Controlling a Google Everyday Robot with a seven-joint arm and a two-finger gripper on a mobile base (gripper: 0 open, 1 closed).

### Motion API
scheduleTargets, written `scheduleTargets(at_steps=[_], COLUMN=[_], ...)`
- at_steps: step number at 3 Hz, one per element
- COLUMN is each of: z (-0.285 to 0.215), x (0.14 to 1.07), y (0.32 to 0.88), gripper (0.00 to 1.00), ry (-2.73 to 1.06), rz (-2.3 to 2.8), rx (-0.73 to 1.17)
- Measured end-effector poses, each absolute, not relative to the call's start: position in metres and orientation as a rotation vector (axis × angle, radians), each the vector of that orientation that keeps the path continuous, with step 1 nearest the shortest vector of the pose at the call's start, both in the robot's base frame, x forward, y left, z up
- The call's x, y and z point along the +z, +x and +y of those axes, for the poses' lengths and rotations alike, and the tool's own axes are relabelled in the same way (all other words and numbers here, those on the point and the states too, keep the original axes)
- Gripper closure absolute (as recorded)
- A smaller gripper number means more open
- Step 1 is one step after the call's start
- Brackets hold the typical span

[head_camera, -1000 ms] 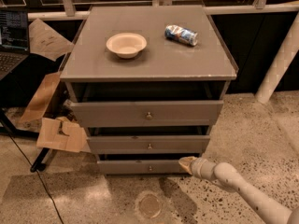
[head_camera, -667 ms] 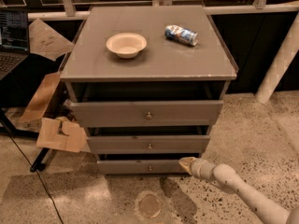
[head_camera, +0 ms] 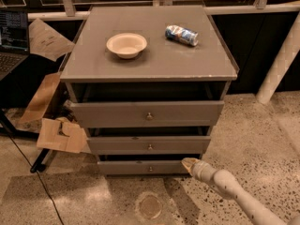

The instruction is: Open bottom drawer

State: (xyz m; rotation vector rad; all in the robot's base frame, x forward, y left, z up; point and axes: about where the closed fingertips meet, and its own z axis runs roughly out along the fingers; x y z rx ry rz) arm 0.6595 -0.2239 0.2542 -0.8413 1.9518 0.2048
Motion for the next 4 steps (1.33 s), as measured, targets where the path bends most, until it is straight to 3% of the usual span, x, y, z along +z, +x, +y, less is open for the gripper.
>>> scheduleTargets(at_steps=[4], z=[-0.248], x=[0.219], y=[0.710], gripper=[1.00], ry=[-0.775], rz=[1.965], rx=[0.144])
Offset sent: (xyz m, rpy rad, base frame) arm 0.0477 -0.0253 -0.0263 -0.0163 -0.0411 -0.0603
